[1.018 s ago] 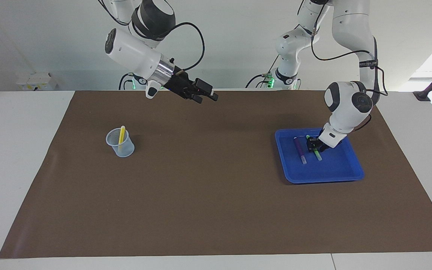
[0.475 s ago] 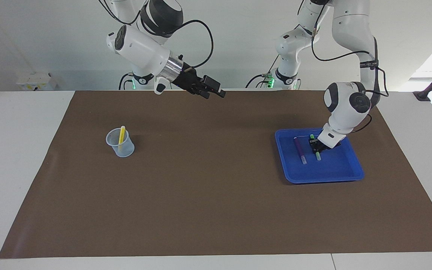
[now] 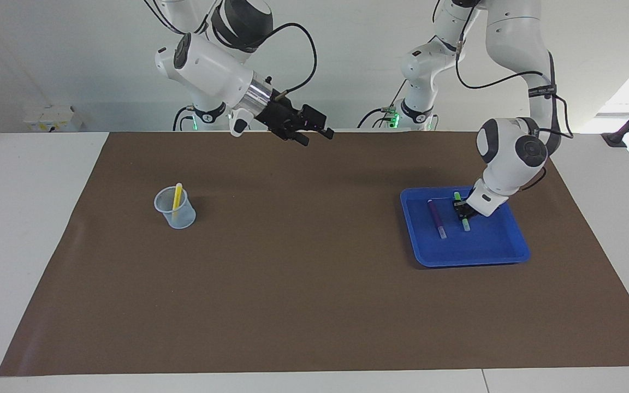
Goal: Transfer and insert pens with both arms
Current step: 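Grasp the green pen with the left gripper while the right gripper approaches, then pass the green pen from the left gripper to the right gripper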
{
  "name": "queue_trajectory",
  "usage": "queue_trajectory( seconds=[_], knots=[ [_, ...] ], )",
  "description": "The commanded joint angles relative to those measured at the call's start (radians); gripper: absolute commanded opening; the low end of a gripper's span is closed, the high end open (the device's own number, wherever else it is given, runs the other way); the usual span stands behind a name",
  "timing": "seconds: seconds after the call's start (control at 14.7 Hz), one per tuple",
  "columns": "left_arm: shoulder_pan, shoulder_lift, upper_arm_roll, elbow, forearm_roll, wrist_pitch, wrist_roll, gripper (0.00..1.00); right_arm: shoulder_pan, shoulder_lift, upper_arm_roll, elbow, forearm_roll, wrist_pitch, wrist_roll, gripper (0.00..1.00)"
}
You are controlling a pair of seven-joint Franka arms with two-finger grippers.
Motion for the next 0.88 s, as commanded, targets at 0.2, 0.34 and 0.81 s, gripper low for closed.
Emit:
queue_trajectory(
  seconds=[0.2, 0.34, 0.81],
  knots=[
    [-0.03, -0.005, -0.079, 0.229, -0.232, -0.322, -0.581, 0.0, -0.002, -0.018, 0.001, -0.036, 0.021, 0.023, -0.092, 1.0],
    [-0.021, -0.019, -0.123, 0.224, -0.327, -0.324, -0.811, 0.0, -0.003, -0.018, 0.001, -0.038, 0.021, 0.021, -0.103, 1.0],
    [-0.076, -0.142, -0.162, 0.085, -0.752, -0.158, -1.149, 0.0, 0.012, -0.015, 0.003, -0.038, 0.026, 0.099, -0.135, 1.0]
  ],
)
